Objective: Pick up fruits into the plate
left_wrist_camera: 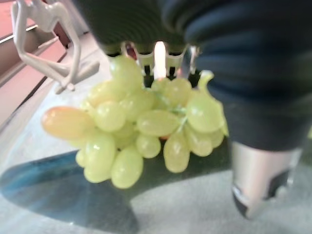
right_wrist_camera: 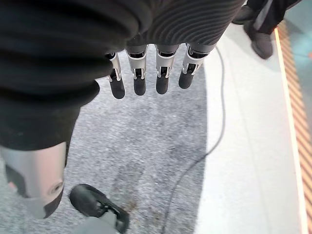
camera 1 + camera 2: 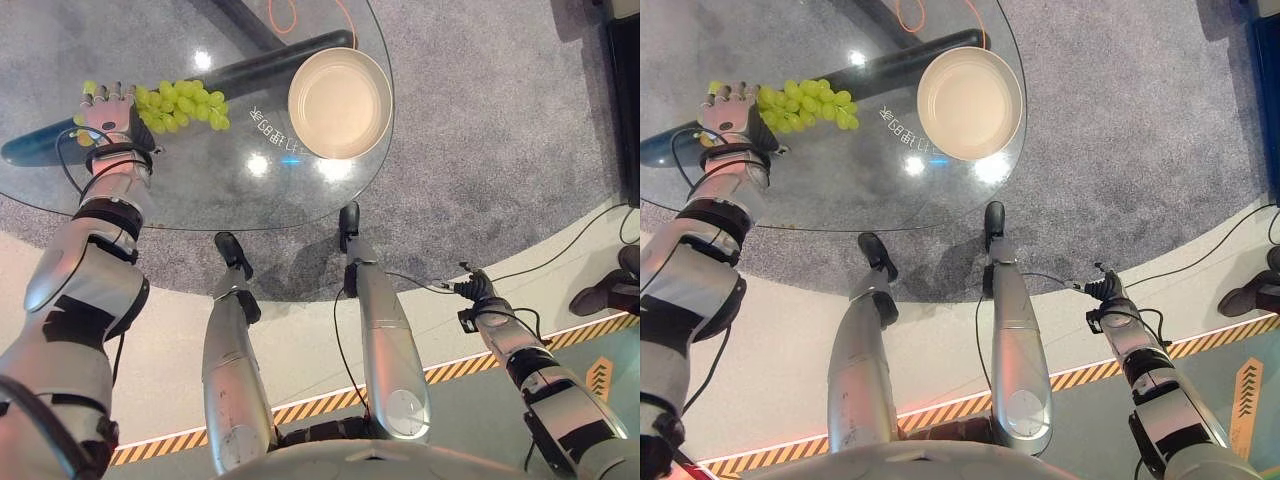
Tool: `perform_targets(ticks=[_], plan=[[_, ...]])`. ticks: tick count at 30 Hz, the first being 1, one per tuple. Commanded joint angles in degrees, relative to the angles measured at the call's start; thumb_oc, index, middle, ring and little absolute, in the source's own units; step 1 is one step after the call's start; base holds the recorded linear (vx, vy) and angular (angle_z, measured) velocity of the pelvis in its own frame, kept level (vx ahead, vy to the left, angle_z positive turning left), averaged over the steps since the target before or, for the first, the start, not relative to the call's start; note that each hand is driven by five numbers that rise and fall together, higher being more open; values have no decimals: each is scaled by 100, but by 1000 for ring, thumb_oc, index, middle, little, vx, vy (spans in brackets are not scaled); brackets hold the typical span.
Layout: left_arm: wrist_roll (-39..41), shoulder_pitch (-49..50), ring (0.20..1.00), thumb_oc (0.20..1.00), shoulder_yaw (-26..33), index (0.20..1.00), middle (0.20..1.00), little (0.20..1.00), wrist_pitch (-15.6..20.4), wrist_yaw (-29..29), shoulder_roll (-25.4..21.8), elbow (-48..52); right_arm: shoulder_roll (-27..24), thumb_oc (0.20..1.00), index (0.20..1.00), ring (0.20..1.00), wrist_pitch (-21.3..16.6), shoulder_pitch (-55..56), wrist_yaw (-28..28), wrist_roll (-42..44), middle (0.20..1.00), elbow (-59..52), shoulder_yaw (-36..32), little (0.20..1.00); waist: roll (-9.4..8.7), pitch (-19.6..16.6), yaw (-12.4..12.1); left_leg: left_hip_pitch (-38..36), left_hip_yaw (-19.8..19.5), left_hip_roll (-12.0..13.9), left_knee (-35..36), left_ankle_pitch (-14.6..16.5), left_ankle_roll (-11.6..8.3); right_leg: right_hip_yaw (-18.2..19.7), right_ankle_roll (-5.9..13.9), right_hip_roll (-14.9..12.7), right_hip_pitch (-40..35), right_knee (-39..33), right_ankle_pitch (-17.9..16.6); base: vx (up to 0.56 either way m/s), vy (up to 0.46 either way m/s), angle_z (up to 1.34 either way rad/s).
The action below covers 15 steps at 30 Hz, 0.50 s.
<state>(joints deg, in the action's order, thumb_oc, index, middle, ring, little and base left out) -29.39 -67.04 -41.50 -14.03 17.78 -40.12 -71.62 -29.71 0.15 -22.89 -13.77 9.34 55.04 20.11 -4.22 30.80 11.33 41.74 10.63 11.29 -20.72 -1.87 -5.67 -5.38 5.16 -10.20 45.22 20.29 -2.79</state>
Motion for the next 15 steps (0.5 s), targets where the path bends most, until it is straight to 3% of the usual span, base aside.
perform_targets(ticks=[1,5,10,11,13,15], plan=[[-311,422,1000,1000,-60,1000,1000,1000,-343,-218,-104,-407,-426,1000,1000,1000,41,339,-153,295,1000,-354,-61,1000,-167,-101,37,393,-34,-382,-638,734,16,-73,-35,521,114,244,382,0,0,0],[-240,344,1000,1000,112,1000,1000,1000,-528,531,-214,-568,-468,1000,1000,1000,-16,356,-82,401,1000,-519,-59,1000,-254,-101,52,507,-73,-358,-695,729,12,-74,-51,552,193,268,371,0,0,0],[-328,313,1000,1000,278,1000,1000,1000,-417,681,-320,-721,-465,1000,1000,1000,-228,519,-95,485,1000,-553,-101,1000,-354,-101,47,693,-172,-356,-743,720,7,-75,-63,593,325,301,351,-2,-23,-1],[-266,319,950,950,289,950,950,950,-386,693,-321,-736,-459,1000,1000,1000,-248,542,-98,493,1000,-561,-100,1000,-371,-101,47,714,-185,-354,-735,712,3,-77,-62,600,340,295,341,0,0,0],[-216,338,200,200,302,200,200,200,-357,571,-297,-750,-451,1000,1000,1000,-314,584,-136,525,1000,-580,-99,1000,-399,-101,41,743,-202,-351,-709,705,5,-89,-60,610,360,278,334,0,0,0],[-306,348,200,200,257,200,200,200,-336,270,-290,-784,-461,1000,1000,1000,-391,608,-137,545,1000,-591,-118,1000,-424,-101,45,741,-209,-353,-668,698,8,-98,-54,624,365,261,320,0,0,0]])
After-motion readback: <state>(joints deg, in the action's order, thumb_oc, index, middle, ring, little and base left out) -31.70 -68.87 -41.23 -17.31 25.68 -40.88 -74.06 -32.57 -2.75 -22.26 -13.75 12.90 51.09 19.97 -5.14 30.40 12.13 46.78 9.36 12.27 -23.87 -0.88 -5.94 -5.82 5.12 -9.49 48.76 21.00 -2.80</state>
